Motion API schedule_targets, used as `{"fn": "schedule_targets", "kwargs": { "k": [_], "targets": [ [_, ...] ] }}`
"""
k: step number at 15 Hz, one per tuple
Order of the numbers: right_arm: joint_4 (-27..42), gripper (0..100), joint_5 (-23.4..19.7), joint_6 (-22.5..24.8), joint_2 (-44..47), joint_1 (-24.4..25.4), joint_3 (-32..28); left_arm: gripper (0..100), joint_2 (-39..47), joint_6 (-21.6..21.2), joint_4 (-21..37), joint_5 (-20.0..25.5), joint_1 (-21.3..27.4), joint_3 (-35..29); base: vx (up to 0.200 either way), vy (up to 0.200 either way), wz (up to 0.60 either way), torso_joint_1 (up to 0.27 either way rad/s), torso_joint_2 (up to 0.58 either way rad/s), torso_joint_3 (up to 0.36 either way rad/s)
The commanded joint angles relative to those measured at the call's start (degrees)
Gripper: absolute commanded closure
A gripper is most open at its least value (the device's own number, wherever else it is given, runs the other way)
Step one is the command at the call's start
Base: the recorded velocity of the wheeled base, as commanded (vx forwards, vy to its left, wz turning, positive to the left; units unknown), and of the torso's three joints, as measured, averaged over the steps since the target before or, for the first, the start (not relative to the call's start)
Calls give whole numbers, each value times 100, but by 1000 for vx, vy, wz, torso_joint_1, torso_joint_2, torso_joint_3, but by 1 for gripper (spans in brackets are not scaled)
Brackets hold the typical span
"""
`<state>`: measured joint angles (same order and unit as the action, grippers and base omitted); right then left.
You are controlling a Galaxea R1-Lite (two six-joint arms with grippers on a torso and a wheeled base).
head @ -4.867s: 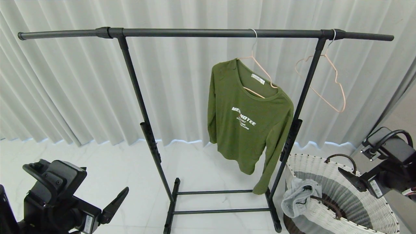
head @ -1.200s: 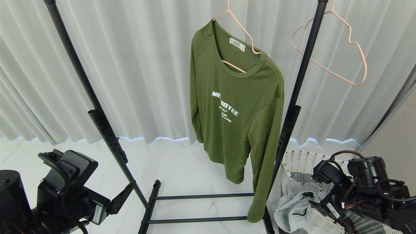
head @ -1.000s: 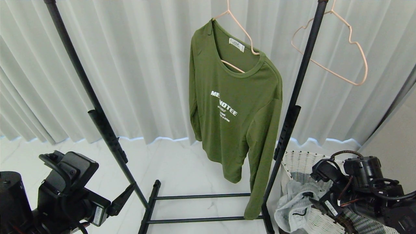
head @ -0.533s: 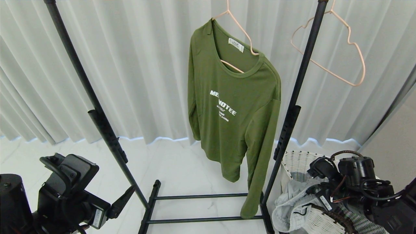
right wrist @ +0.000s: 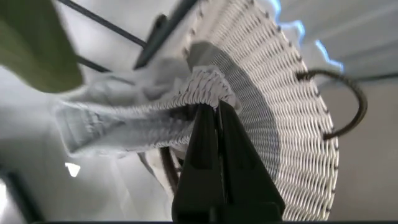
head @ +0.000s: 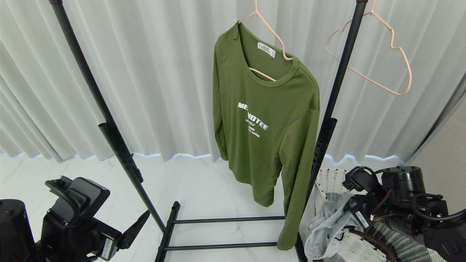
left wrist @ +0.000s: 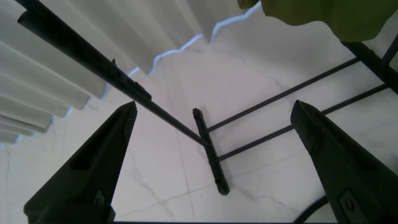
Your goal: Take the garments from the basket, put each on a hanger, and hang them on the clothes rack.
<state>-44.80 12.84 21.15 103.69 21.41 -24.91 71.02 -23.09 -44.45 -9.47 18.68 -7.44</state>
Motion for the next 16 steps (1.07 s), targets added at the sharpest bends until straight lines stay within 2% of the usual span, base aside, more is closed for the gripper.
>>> {"fn": "schedule_targets", "kwargs": {
  "k": [1, 2, 3, 4, 7, 10, 14, 16],
  "targets": [
    [525, 100, 0, -111, -728, 347, -454, 0, -1, -3, -3, -2, -57, 23, 0, 0, 0, 0, 0, 0],
    [991, 100, 0, -234, -1044, 593, -709, 0, -1, -11, -3, -11, -92, 32, -200, 0, 0, 12, 2, 2],
    [1167, 100, 0, -269, -1167, 698, -770, 0, -1, -11, -3, -11, -92, 32, -200, 0, 0, 12, 7, 2],
    [1624, 100, 0, -296, -1536, 1059, -876, 0, -9, -11, -3, -11, -119, 67, -200, 0, 0, 7, 7, -7],
    [1940, 100, 0, -296, -1958, 1656, -928, 0, -1, -11, -3, -11, -136, 49, -200, 0, 0, -4, 1, 2],
    [1966, 100, 0, -296, -1932, 1850, -1166, 0, 8, -3, -3, -11, -198, 58, -200, 0, 0, 2, -1, 4],
    [2151, 100, 0, -296, -1791, 1920, -1623, 0, 26, -20, -3, -20, -206, 32, 0, 0, 0, 0, 0, 0],
    [2151, 100, 0, -296, -1738, 1990, -1719, 0, 26, -20, -3, -125, -206, 14, 0, 200, 0, 5, 2, 0]
  ]
}}
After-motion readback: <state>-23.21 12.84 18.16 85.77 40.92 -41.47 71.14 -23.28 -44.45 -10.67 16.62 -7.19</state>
